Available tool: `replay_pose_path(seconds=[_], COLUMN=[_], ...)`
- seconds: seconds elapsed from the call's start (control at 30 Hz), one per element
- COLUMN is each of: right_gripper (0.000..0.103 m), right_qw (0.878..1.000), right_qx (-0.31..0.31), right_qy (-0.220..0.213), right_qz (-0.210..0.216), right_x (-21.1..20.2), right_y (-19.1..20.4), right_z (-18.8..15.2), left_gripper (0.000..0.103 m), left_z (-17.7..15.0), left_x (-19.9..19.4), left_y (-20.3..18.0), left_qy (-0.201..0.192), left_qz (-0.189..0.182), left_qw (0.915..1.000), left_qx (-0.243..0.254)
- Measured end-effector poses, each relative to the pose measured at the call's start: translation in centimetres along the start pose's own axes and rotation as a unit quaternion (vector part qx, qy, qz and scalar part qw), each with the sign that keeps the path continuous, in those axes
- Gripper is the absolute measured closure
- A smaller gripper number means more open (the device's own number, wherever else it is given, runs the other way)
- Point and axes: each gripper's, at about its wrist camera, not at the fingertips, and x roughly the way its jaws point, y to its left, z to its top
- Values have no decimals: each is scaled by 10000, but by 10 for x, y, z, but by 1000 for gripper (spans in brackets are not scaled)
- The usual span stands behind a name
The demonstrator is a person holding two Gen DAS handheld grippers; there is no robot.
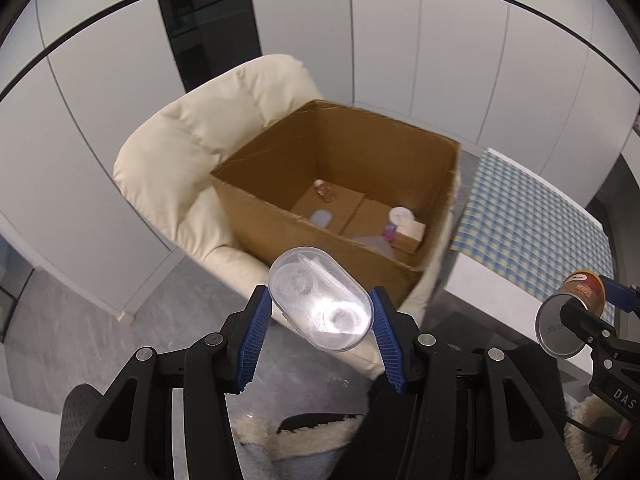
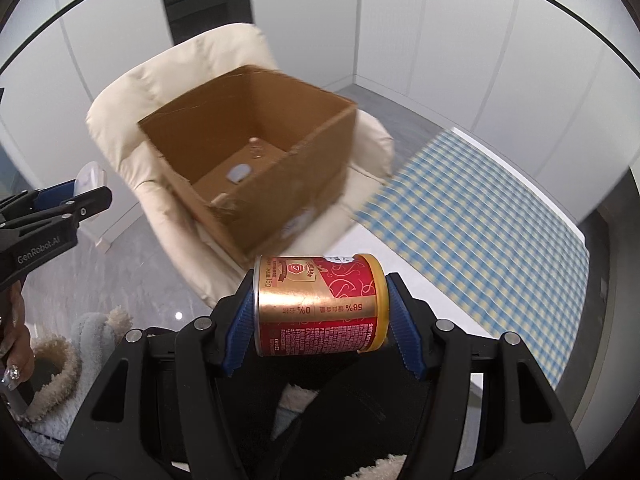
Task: Organize objects
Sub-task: 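Lower the clear oval case with the left gripper while the right gripper lowers the can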
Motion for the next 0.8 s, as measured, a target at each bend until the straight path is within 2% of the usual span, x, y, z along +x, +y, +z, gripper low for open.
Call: replay_pose_path(seconds=[0.37, 0.8], right_gripper=[39, 39], right_qw=[9984, 9962], right_qx=[-552, -858], right_qy=[-15, -86], right_qz=[155, 151], right_x=[26, 55], right_y=[39, 61], right_z=[29, 64], left_gripper=[52, 52], left_z=[9, 37], left_x=[23, 51], left_y=[0, 4], left_qy=[114, 73], left_qz=[-80, -119], left_qw=[9998, 9994], left_qx=[-128, -316])
